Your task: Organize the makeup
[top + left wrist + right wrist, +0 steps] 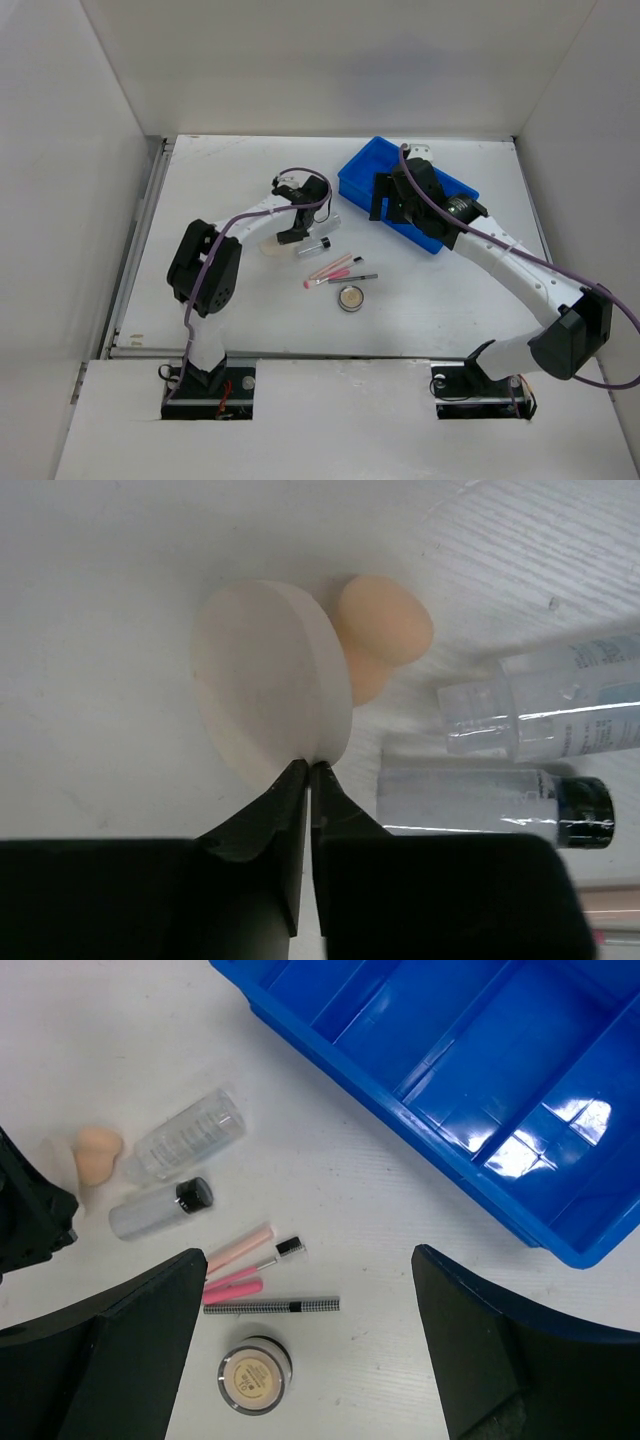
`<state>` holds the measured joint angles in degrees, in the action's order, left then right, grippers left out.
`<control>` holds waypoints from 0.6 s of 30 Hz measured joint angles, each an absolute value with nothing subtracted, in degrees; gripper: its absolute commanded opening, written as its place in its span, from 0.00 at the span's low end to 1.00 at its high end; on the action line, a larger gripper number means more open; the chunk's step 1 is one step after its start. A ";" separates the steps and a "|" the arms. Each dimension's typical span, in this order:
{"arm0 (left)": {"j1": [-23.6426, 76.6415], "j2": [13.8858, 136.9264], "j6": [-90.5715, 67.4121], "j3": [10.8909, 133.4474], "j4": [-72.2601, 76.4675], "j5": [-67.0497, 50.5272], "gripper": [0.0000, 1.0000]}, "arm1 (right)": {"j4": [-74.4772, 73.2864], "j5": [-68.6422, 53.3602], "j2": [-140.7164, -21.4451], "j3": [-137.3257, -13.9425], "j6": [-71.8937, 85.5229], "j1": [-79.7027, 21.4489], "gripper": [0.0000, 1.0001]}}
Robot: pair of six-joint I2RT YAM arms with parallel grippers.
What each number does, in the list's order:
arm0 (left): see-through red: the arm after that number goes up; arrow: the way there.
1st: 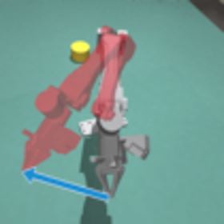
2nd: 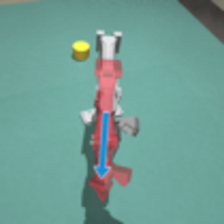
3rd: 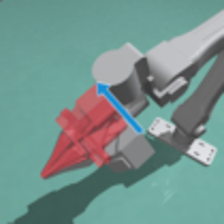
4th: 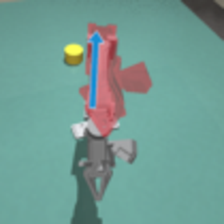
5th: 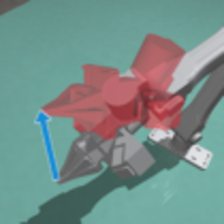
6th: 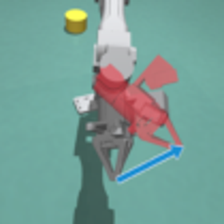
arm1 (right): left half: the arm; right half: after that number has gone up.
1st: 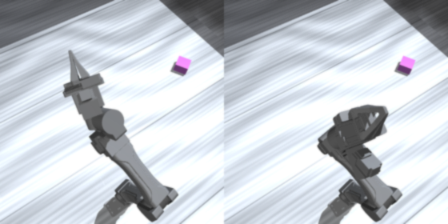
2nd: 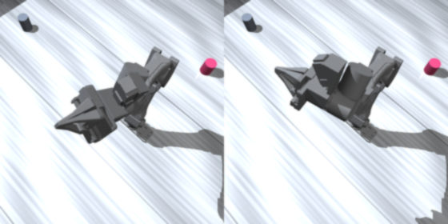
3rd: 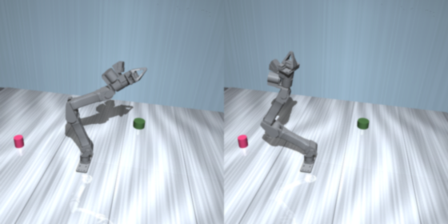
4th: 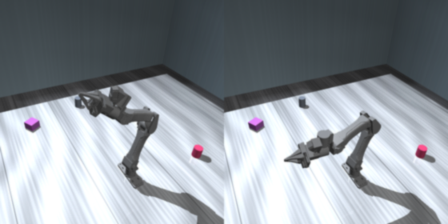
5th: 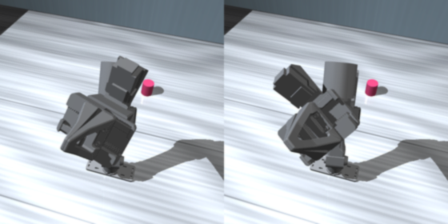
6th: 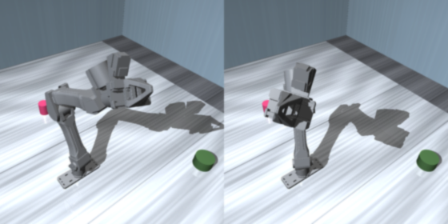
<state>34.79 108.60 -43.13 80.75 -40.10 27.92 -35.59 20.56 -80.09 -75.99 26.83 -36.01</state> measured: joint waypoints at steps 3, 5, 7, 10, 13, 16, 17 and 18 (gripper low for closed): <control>35.31 107.74 -42.00 81.58 -42.70 28.62 0.00 | -35.59 20.58 -80.09 -76.01 26.83 -36.01 0.90; 35.90 105.80 -40.86 82.76 -45.34 28.77 0.00 | -35.62 20.58 -80.09 -75.99 26.83 -36.01 0.90; 36.64 102.98 -39.57 85.34 -48.38 28.75 0.00 | -35.62 20.69 -80.09 -76.01 26.83 -36.01 0.90; 37.56 98.74 -36.80 91.68 -51.66 28.47 0.00 | -35.64 21.43 -80.09 -76.01 26.83 -36.03 0.91; 38.00 96.73 -32.64 99.57 -52.99 25.67 0.00 | -35.73 22.15 -80.05 -76.01 26.83 -36.03 0.91; 38.00 97.89 -27.49 107.85 -52.36 19.62 0.00 | -36.47 24.03 -79.07 -76.01 27.81 -36.05 0.91; 37.93 99.26 -25.93 110.56 -51.96 17.34 0.00 | -36.64 24.91 -78.06 -75.83 28.38 -36.05 0.91; 37.87 100.95 -24.60 113.36 -51.46 14.96 0.00 | -36.58 25.69 -76.49 -75.18 29.30 -36.05 0.91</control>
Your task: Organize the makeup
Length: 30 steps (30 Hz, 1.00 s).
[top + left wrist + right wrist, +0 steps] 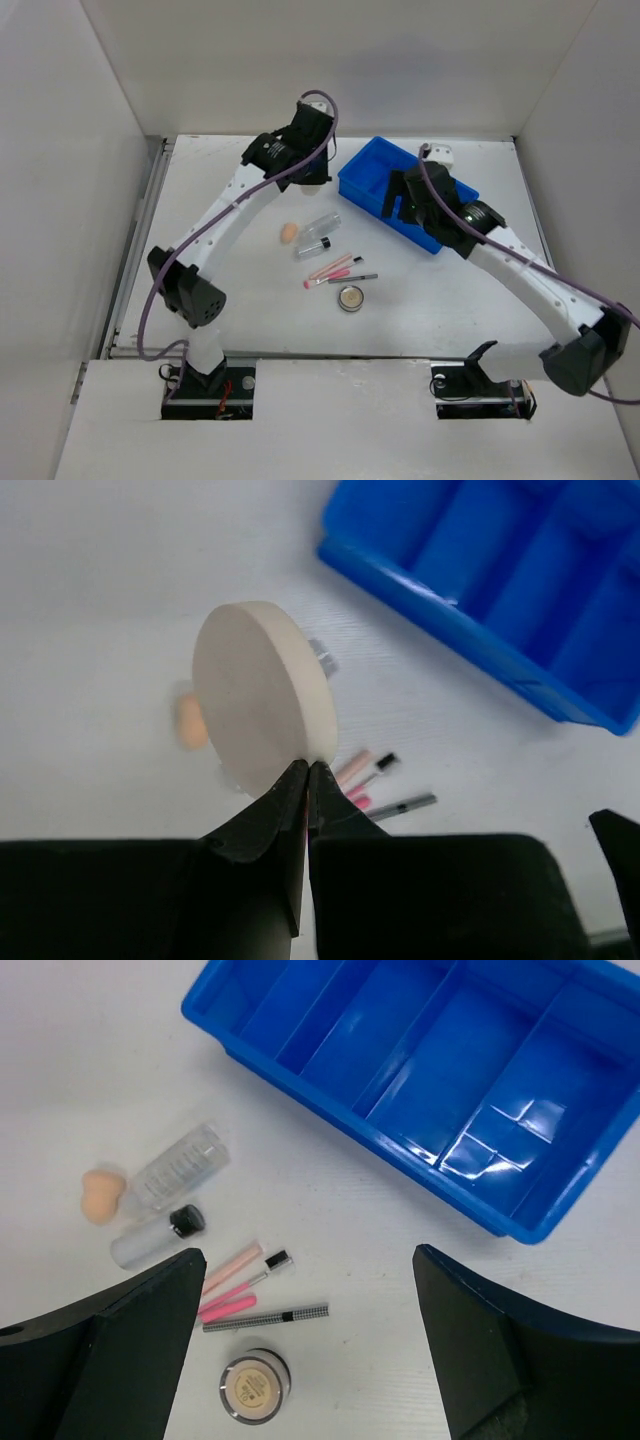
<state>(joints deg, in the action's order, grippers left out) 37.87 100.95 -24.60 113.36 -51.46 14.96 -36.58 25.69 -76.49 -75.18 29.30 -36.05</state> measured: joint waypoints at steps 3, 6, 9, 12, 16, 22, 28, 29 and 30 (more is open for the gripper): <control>37.85 108.36 -21.12 121.56 -49.04 5.98 0.00 | -36.64 27.64 -68.84 -71.64 32.36 -36.10 0.91; 37.87 116.16 -18.85 127.20 -45.41 -2.81 0.00 | -36.95 28.82 -58.74 -67.16 35.99 -36.07 0.91; 37.74 124.22 -17.74 133.05 -42.76 -10.81 0.00 | -37.80 30.24 -51.96 -64.62 39.03 -36.10 0.91; 36.95 130.96 -18.20 137.34 -38.17 -18.52 0.00 | -39.68 32.62 -49.43 -64.34 41.17 -36.10 0.93; 33.98 136.35 -22.90 138.10 -29.85 -25.87 0.00 | -43.11 34.74 -50.06 -64.36 42.98 -36.10 0.93; 27.83 143.85 -32.10 141.14 -18.65 -30.85 0.00 | -46.11 35.38 -50.74 -64.36 44.27 -36.10 0.93; 25.91 144.92 -35.22 141.49 -16.12 -31.59 0.00 | -46.44 35.38 -53.67 -64.36 44.82 -36.10 0.93; 25.96 144.92 -35.53 141.69 -15.44 -31.77 0.00 | -46.46 35.29 -54.74 -64.36 44.82 -36.10 0.93; 26.02 144.92 -36.03 141.93 -14.92 -32.05 0.00 | -46.46 35.14 -55.72 -64.36 44.82 -36.10 0.93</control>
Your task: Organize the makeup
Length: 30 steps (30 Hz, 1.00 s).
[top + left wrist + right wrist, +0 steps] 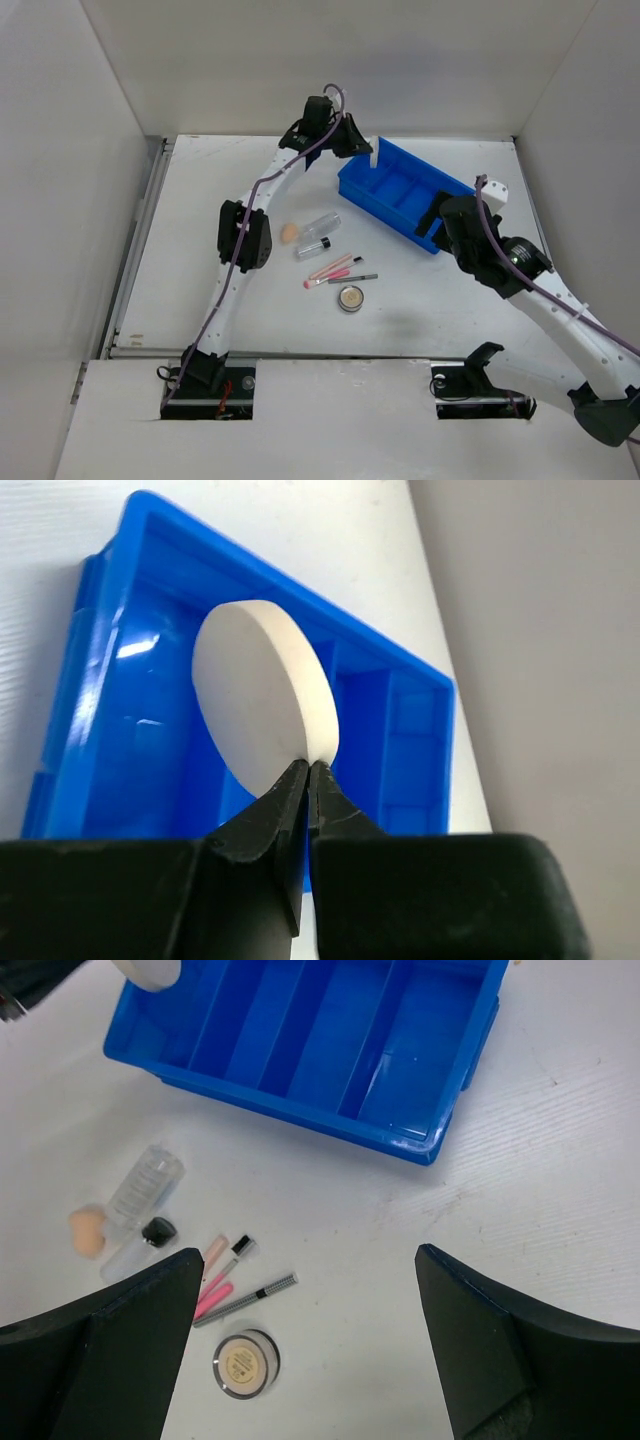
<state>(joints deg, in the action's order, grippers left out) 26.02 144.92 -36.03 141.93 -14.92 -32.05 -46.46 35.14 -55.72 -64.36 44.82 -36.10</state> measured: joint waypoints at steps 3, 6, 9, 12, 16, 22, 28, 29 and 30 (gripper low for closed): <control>26.04 145.49 -37.45 142.69 -12.73 -33.15 0.00 | -46.39 34.85 -57.47 -64.36 44.75 -36.10 0.93; 25.93 146.76 -38.72 143.31 -11.25 -34.02 0.00 | -46.33 34.76 -57.60 -64.36 44.64 -36.10 0.93; 25.76 148.35 -39.53 143.41 -10.52 -34.35 0.00 | -46.33 34.74 -57.56 -64.36 44.60 -36.10 0.94; 25.43 149.99 -40.10 143.41 -10.46 -34.50 0.25 | -46.26 34.74 -57.71 -64.38 44.60 -36.10 0.94; 24.93 151.15 -41.39 143.39 -10.63 -34.61 0.69 | -46.24 34.72 -58.08 -64.38 44.60 -36.10 0.94; 23.99 148.99 -41.74 141.40 -11.05 -36.18 0.71 | -46.24 34.72 -58.59 -64.40 44.60 -36.10 0.94; 23.99 132.70 -33.32 127.79 -21.91 -28.97 0.55 | -46.24 34.50 -58.17 -64.40 44.60 -36.10 0.94; 24.34 129.05 -30.74 125.73 -24.40 -25.39 0.55 | -46.22 34.50 -57.91 -64.40 44.60 -36.10 0.94; 24.56 125.32 -28.60 123.61 -27.09 -22.24 0.55 | -46.13 34.44 -57.65 -64.40 44.58 -36.10 0.94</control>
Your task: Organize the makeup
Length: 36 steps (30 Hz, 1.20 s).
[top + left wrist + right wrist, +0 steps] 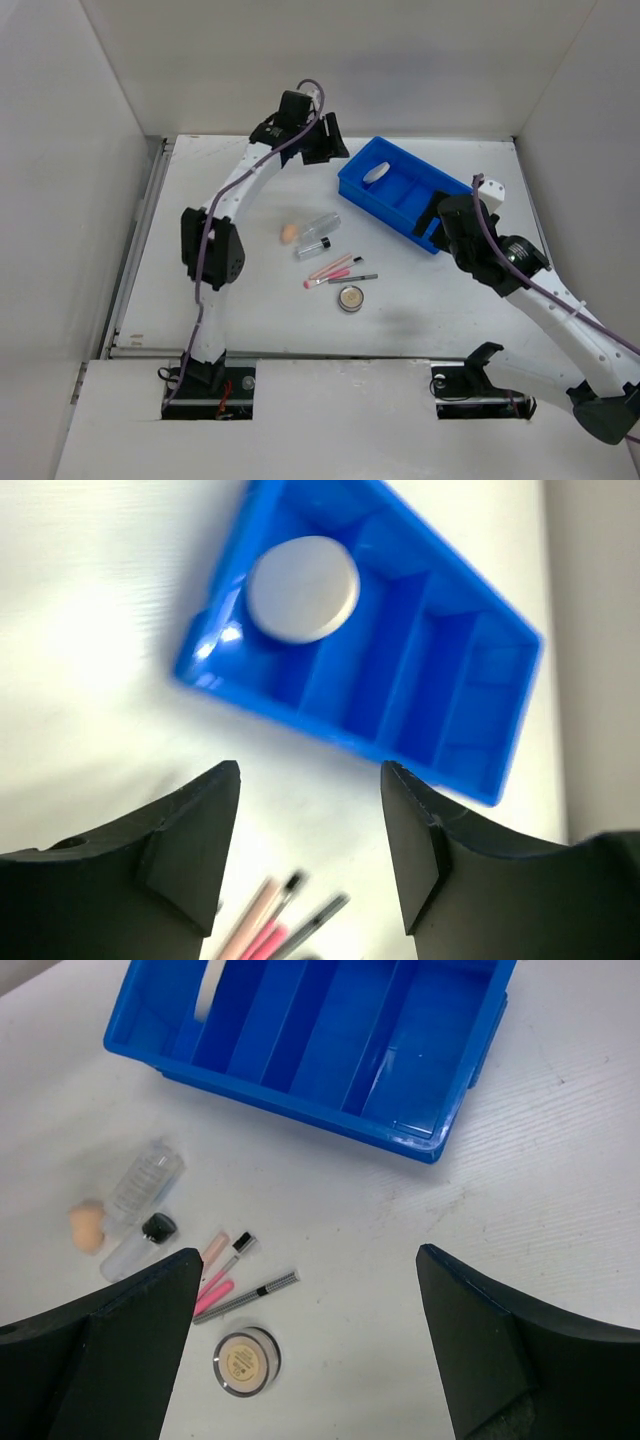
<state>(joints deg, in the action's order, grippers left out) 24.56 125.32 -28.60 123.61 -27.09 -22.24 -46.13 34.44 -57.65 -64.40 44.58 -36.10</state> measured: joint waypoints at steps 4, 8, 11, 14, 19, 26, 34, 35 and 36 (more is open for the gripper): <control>25.67 112.38 -22.55 114.83 -33.76 -10.76 0.63 | -45.76 33.74 -56.38 -64.38 44.34 -36.10 0.94; 26.20 107.00 -20.84 104.75 -36.40 -1.89 0.64 | -45.39 32.29 -56.07 -64.38 43.92 -36.10 0.94; 26.13 107.74 -20.88 97.10 -37.56 2.98 0.64 | -45.36 31.20 -56.03 -64.38 43.72 -36.10 0.94; 25.82 108.99 -21.04 90.37 -38.50 5.56 0.63 | -45.25 30.46 -55.70 -64.34 43.70 -36.10 0.94; 25.36 109.27 -21.26 85.62 -38.30 6.11 0.60 | -44.60 29.36 -54.98 -64.20 43.72 -36.10 0.94; 24.21 109.82 -21.58 85.23 -35.09 5.17 0.54 | -44.51 28.62 -54.72 -63.88 43.72 -36.10 0.94; 23.24 114.28 -22.00 85.36 -33.74 4.56 0.47 | -44.51 28.45 -54.68 -63.88 43.72 -36.10 0.94; 23.24 114.74 -22.00 85.69 -33.76 4.36 0.46 | -44.51 28.47 -54.68 -63.88 43.72 -36.10 0.94; 23.24 115.13 -21.98 86.04 -33.65 4.16 0.38 | -44.51 28.45 -54.68 -63.88 43.72 -36.10 0.94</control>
<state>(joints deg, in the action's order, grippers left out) 23.24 115.13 -21.98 86.04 -33.65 4.16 -44.51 28.45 -54.68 -63.88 43.72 -36.10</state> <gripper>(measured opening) 0.464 0.941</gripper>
